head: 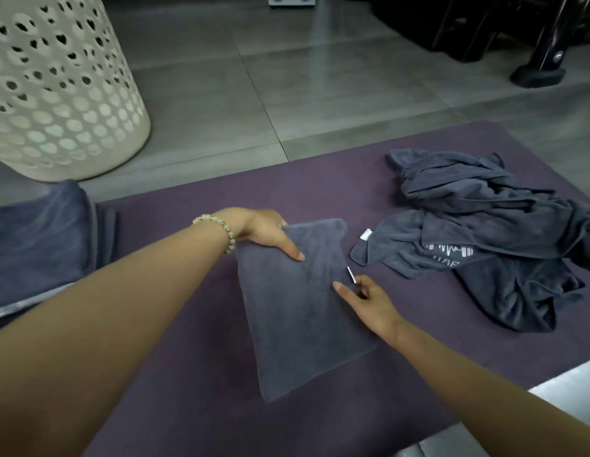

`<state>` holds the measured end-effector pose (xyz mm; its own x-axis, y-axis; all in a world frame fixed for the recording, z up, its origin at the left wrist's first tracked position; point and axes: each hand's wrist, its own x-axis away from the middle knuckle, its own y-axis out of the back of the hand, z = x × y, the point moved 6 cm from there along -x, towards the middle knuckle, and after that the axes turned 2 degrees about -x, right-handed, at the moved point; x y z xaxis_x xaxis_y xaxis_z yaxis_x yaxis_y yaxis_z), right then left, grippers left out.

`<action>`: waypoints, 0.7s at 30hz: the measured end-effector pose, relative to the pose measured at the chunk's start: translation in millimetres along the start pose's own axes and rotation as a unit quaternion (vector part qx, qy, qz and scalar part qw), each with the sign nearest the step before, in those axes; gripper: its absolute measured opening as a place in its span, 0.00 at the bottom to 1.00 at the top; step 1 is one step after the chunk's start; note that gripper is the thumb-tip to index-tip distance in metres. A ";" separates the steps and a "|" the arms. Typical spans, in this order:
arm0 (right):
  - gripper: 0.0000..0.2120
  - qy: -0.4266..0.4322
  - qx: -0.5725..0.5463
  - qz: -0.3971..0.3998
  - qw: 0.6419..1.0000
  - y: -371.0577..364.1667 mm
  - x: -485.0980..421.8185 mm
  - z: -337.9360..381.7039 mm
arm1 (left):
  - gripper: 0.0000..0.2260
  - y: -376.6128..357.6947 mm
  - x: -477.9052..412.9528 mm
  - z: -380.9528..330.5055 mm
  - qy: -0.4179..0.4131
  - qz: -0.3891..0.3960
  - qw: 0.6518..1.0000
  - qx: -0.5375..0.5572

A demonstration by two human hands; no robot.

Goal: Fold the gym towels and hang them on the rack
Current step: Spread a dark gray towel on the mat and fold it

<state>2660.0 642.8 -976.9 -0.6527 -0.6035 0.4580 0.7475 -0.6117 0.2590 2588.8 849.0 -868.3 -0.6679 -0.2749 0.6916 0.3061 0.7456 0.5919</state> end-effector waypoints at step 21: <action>0.24 -0.086 -0.267 0.289 0.915 -186.2 84.5 150.2 | 0.20 65.7 255.1 171.9 0.010 -0.305 0.819 0.486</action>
<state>2484.3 782.5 -858.6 -0.1030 -0.8442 0.5260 0.7654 -0.4050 -0.5002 2322.0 932.3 -724.2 -0.4817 -0.7782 0.4029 -0.7712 0.5948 0.2267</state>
